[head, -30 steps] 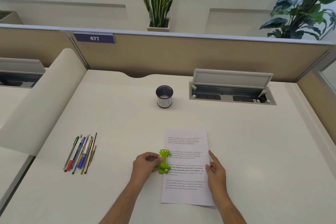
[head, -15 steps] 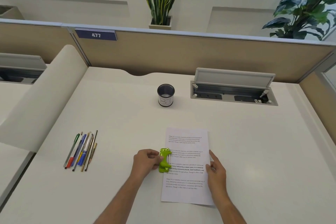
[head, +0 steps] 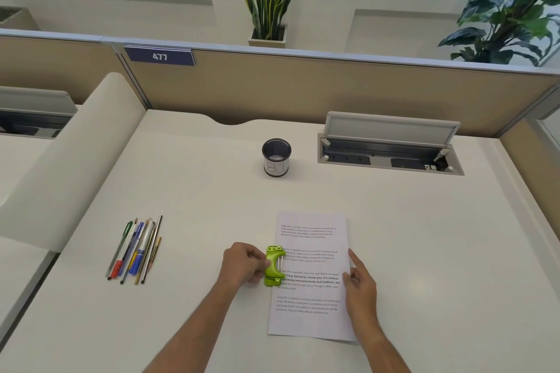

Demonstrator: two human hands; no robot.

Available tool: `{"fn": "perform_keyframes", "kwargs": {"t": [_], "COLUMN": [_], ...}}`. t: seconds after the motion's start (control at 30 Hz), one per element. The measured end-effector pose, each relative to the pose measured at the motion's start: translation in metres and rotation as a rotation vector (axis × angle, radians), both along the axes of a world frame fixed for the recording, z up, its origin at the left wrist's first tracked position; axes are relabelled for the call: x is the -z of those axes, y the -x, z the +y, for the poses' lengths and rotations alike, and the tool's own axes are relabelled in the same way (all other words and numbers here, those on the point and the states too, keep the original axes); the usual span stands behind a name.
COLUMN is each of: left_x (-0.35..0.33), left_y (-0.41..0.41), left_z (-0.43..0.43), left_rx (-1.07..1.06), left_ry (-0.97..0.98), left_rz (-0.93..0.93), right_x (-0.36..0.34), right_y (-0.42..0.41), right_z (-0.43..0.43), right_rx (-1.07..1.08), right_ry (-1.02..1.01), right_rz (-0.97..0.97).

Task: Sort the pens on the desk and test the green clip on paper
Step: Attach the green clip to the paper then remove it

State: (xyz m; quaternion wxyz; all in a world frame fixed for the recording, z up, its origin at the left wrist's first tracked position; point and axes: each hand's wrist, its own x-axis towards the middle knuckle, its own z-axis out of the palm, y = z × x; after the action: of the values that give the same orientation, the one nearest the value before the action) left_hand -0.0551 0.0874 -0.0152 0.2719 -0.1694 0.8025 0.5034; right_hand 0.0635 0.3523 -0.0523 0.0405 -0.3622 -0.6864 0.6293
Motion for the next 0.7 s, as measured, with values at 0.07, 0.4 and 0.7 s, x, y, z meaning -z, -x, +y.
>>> {"fn": "perform_keyframes", "kwargs": {"t": [0.07,0.4,0.7], "left_x": [-0.0009,-0.0007,0.0025], "left_y": [0.0017,0.0017,0.0010], "left_z": [0.0010,0.0045,0.0016], "left_rx": [-0.010,-0.072,-0.084], "left_ry": [-0.009,0.002,0.000], "left_rz": [-0.010,-0.042,-0.074], "right_x": [-0.0012,0.0032,0.0031], "right_y": [-0.0006,-0.0007,-0.0011], "right_z": [-0.0006,-0.0023,-0.0024], "right_rx": [0.001,0.017,0.005], "right_ry": [0.001,-0.038,-0.057], "right_rz": [0.008,0.008,0.009]}}
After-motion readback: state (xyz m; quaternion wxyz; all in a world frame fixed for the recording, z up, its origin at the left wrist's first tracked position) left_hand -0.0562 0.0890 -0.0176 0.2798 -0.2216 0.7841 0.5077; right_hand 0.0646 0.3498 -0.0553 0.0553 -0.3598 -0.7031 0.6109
